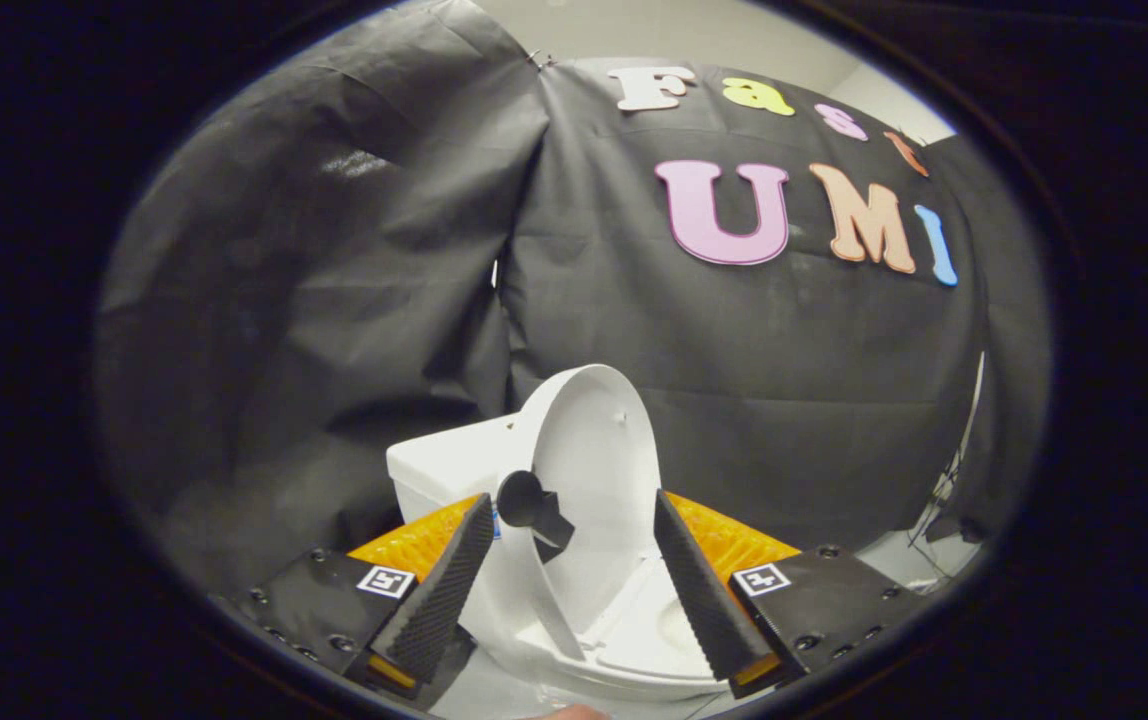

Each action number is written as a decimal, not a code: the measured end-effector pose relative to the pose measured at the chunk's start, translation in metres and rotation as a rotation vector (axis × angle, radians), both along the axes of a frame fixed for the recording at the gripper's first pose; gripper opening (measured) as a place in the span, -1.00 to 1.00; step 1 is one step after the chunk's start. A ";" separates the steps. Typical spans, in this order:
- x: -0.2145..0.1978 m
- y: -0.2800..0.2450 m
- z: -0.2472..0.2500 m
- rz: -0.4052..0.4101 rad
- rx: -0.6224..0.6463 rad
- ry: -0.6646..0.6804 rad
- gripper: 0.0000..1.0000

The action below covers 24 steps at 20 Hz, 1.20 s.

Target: Open the toilet lid.

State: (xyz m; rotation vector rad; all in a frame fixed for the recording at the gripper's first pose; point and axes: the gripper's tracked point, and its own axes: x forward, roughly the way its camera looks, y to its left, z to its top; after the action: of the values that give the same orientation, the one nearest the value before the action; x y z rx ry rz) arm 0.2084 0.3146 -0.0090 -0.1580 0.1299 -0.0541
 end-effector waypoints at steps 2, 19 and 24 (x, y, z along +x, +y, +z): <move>-0.005 -0.015 0.006 -0.002 -0.025 0.014 0.99; -0.059 -0.126 0.075 -0.039 -0.085 0.015 1.00; -0.073 -0.154 0.088 -0.075 -0.085 0.000 1.00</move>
State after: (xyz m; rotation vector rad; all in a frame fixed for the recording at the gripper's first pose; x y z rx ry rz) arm 0.1350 0.1607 0.0790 -0.2376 0.1333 -0.1345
